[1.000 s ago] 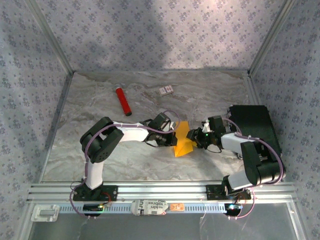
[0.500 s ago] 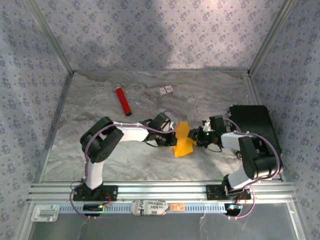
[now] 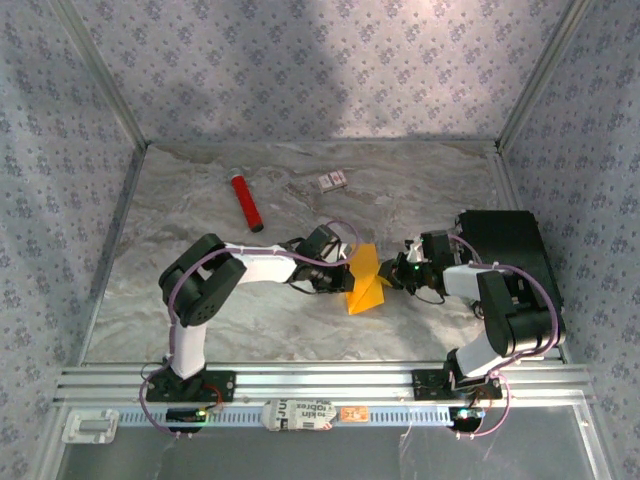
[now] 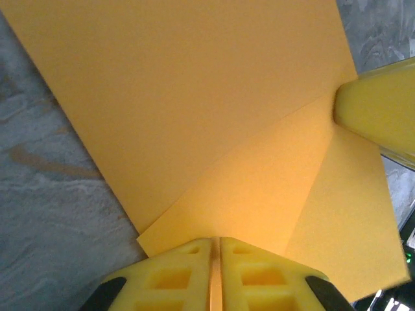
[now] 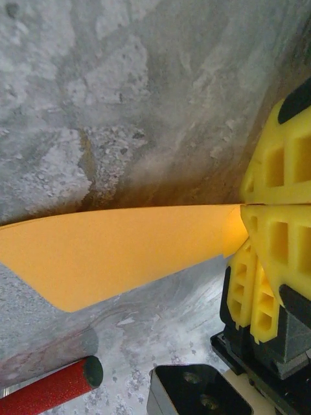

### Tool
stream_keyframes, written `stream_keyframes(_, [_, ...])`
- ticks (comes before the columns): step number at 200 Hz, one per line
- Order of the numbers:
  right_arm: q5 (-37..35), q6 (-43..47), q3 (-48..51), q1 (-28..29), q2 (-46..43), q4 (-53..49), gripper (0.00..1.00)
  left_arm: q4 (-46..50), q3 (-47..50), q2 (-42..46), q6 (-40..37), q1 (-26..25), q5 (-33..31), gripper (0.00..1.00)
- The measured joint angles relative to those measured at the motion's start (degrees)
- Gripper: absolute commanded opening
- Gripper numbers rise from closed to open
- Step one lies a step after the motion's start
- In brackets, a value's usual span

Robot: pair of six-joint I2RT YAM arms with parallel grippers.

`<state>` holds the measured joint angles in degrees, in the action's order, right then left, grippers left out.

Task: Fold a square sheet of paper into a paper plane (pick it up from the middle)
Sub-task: Turn over the paper at the center of the table.

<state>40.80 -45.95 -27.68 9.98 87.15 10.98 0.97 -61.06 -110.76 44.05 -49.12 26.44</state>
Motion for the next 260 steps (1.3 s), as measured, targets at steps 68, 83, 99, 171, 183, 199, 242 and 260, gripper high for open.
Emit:
stream_keyframes(68, [-3.3,3.72,-0.13,0.52,-12.07,-5.95,0.06,4.07,1.07,9.62,-1.14,0.02,-6.08,0.38])
stream_keyframes(83, [-6.88,6.88,-1.66,1.73,-16.65,-11.67,0.05,4.0,2.45,13.51,-1.44,0.09,-8.46,0.43])
stream_keyframes(99, [-12.09,10.8,-4.55,3.82,-21.27,-18.38,0.05,3.8,4.7,17.7,-1.46,0.39,-11.17,0.47])
stream_keyframes(171, [-48.52,20.17,-27.19,17.2,-21.35,-49.05,0.05,1.42,17.73,30.56,1.53,5.79,-19.12,0.55])
stream_keyframes(183, [-55.36,20.11,-30.18,19.02,-17.81,-53.46,0.05,1.42,18.86,32.3,2.01,6.43,-20.35,0.55])
stream_keyframes(199, [-62.71,19.96,-33.0,21.59,-12.61,-58.03,0.05,1.88,19.93,35.36,2.56,6.93,-22.32,0.56])
stream_keyframes(242, [-73.24,17.49,-39.78,32.28,2.03,-63.58,0.06,5.86,23.85,46.99,4.94,8.66,-30.38,0.57])
stream_keyframes(260, [-74.47,15.82,-44.72,37.09,9.64,-64.0,0.07,9.75,24.98,52.06,5.57,9.4,-34.58,0.57])
